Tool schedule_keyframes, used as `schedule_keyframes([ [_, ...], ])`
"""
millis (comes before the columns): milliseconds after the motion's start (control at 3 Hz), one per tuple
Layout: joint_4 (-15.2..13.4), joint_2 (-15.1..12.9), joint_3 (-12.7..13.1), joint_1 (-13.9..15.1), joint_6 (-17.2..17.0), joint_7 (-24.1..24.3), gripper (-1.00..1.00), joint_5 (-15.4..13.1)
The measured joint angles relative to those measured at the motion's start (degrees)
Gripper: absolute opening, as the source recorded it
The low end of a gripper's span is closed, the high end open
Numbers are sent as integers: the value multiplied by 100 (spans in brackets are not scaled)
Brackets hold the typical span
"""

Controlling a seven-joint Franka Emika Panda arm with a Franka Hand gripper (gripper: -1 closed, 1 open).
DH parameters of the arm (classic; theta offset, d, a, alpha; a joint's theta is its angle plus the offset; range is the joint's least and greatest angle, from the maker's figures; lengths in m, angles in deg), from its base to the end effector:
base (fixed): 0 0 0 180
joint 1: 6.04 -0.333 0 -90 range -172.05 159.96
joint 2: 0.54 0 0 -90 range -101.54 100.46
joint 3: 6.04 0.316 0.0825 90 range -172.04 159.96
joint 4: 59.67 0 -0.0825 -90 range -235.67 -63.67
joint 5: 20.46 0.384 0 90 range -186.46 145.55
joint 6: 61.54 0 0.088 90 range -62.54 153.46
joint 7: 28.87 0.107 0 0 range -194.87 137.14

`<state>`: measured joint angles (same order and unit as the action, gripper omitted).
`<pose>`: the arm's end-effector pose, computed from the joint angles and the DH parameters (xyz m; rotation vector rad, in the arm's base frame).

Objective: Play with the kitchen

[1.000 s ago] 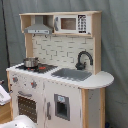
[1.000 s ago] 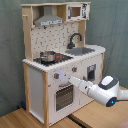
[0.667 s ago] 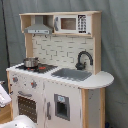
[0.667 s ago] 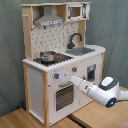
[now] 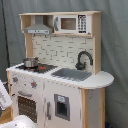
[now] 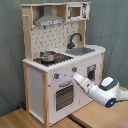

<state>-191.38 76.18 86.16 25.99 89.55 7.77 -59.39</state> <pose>0.2400 0.4842 0.3080 1.2605 1.0122 1.2146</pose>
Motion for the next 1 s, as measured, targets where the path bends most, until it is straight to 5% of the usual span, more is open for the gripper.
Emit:
schedule_keyframes([
  [1000, -490, 6, 187, -18, 60, 1939, 100, -3],
])
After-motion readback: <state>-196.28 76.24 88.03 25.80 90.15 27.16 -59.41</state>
